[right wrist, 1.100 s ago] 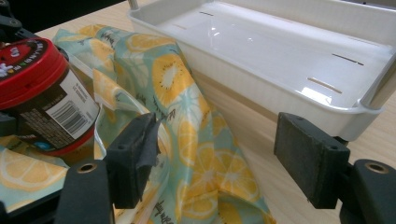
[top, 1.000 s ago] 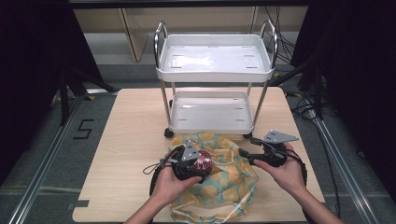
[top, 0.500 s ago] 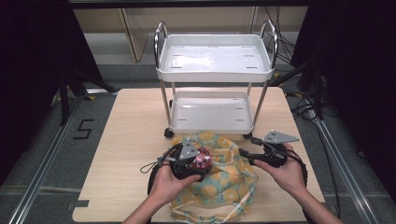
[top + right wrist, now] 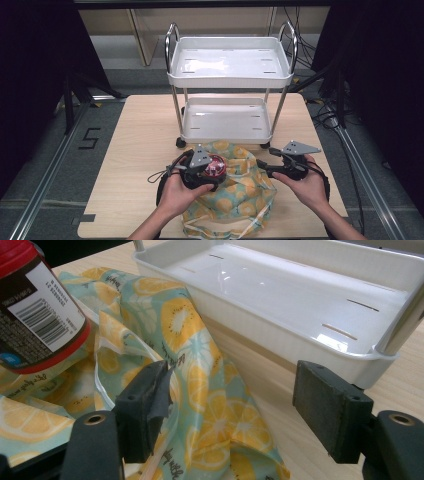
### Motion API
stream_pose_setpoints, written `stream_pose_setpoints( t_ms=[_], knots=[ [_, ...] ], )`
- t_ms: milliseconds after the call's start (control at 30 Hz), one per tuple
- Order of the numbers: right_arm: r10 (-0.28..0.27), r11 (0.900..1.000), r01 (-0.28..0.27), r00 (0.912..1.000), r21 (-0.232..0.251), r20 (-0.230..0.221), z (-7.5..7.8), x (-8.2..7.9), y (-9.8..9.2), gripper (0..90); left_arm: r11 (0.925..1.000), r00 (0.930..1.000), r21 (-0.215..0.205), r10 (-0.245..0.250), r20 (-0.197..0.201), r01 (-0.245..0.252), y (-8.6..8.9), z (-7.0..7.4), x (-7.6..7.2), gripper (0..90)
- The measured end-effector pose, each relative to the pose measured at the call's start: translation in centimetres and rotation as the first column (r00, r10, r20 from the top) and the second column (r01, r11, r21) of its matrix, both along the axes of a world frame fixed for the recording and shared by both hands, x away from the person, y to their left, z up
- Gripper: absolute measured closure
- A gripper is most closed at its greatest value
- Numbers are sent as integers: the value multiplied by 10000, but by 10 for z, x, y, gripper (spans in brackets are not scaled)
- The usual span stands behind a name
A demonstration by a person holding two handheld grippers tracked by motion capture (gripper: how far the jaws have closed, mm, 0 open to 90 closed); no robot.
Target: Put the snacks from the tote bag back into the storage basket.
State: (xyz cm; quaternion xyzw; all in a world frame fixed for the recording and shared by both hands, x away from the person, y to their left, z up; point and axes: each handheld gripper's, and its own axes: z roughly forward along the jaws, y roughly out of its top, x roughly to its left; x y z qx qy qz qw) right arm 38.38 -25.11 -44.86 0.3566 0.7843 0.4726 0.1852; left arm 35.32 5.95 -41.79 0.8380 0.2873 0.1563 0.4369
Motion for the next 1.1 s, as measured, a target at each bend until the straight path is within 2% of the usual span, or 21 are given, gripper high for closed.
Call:
stream_pose_setpoints(
  t_ms=[33,67,133,233,267,300,333,433,500,567,600,633,667,700,733,800,833,967,1000,1033,1100],
  knots=[
    [-101,9998,105,9997,156,-201,-1,-2,1,322,9999,10000,107,-20,43,20,1,1,1,253],
    [-64,10000,66,9996,67,-285,0,-2,0,323,10000,9999,29,-73,97,73,0,2,2,253],
    [-48,9997,53,9997,225,-230,-1,-3,-1,323,9999,10000,-156,-9,5,9,0,3,3,253],
    [-91,9998,97,9994,166,-330,0,-4,-3,323,9999,10000,-108,22,81,-22,1,6,5,253],
    [-155,9999,155,9999,-28,-1,0,-3,-4,323,9999,9999,-110,42,111,-41,1,6,6,253],
    [-202,9997,207,9993,161,-320,0,-5,-4,323,9999,9999,-106,66,108,-65,2,7,6,253],
    [-229,9996,234,9992,165,-323,0,-6,-4,323,9999,9999,-162,48,99,-47,2,8,7,253],
    [-178,9998,179,9998,68,-90,1,-5,-7,322,9999,10000,-121,29,74,-28,2,9,10,253],
    [-347,9991,353,9990,244,-273,1,-7,-6,322,10000,9997,-17,-44,250,44,3,11,12,253],
    [-384,9991,388,9991,174,-199,1,-7,-7,321,9999,9999,-156,75,128,-73,3,12,12,253],
    [-371,9992,373,9992,110,-154,1,-7,-7,321,10000,9999,-79,21,148,-20,4,13,13,253],
    [-326,9995,326,9993,-26,156,1,-6,-9,321,9999,9998,-152,58,178,-56,4,14,13,253],
    [-356,9994,356,9992,5,205,0,-6,-8,321,9998,9996,-161,148,241,-144,4,14,14,253],
    [-352,9994,352,9993,-35,157,0,-6,-9,320,9998,9998,-220,28,203,-23,4,15,15,253],
    [-445,9986,449,9989,268,-168,1,-7,-7,320,9995,9998,-307,50,198,-44,4,15,15,253],
    [-282,9995,282,9996,139,19,0,-5,-8,320,9999,9998,-120,35,203,-33,6,17,18,253],
    [-246,9997,245,9996,86,124,0,-4,-9,320,9997,9997,-198,158,169,-155,6,16,18,253],
    [-370,9993,369,9993,92,82,0,-5,-9,319,9998,9995,-44,210,255,-209,9,17,21,253],
    [-435,9988,437,9990,218,-104,0,-6,-9,318,9998,9994,-49,185,286,-183,9,17,21,253],
    [-420,9991,419,9990,72,122,1,-5,-10,318,9998,9995,-102,194,237,-192,9,18,22,253],
    [-366,9993,365,9993,106,101,1,-5,-9,318,9997,9995,-190,180,255,-175,9,18,23,253]
  ],
)
